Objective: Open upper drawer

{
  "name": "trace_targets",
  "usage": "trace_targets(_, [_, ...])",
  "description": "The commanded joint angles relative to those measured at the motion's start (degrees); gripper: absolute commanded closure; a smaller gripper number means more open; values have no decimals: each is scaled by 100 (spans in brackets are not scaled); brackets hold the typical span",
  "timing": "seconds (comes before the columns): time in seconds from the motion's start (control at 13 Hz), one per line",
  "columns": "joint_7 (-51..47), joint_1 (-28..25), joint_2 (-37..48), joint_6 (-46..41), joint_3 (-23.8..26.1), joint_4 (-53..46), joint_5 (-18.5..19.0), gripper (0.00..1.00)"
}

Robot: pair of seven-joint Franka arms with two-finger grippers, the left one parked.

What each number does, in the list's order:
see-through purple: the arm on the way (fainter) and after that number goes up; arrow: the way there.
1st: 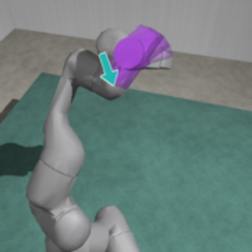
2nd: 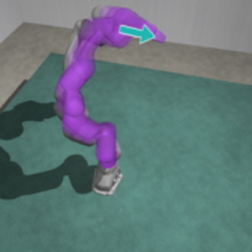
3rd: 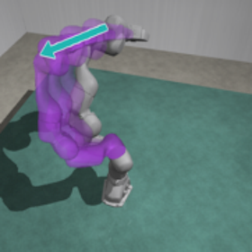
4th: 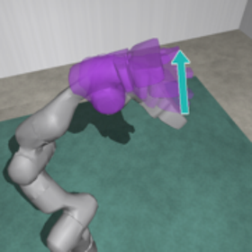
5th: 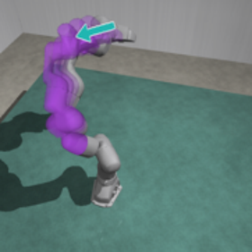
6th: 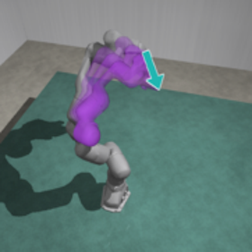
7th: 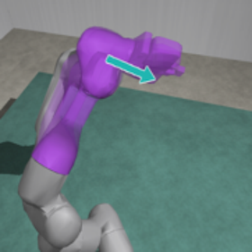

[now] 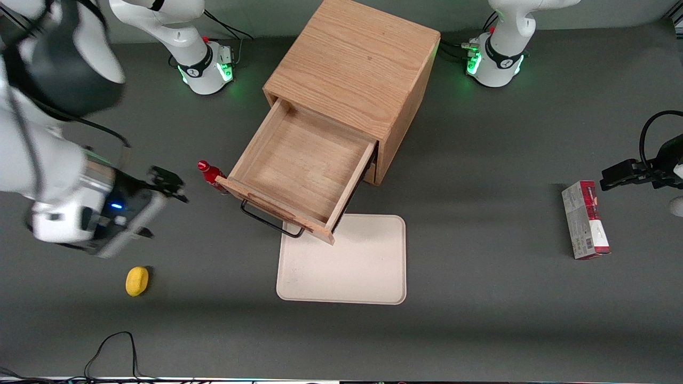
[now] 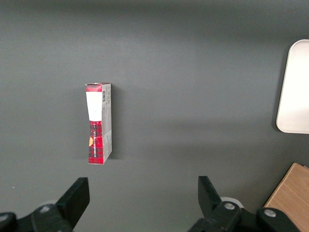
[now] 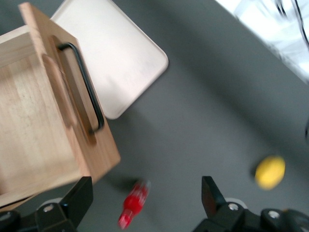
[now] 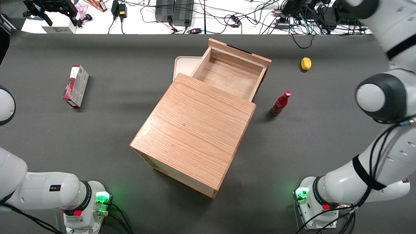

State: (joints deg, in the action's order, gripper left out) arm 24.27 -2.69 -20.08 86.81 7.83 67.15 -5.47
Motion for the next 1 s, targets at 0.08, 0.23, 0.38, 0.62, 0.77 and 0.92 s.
trace_targets(0.08, [-1747,-29,2100,186,-615,2639,-192,0])
trace_targets(0.23, [-2389,-38,3163,616,-660,3826,210,0])
trace_targets(0.38, [-2690,-29,3651,838,-625,4314,379,0])
trace_targets(0.62, [-2709,-21,3512,803,-590,4201,783,0])
trace_targets(0.77, [-2717,-29,3450,812,-590,4157,714,0])
trace_targets(0.92, [-2717,-29,3432,847,-581,4139,696,0])
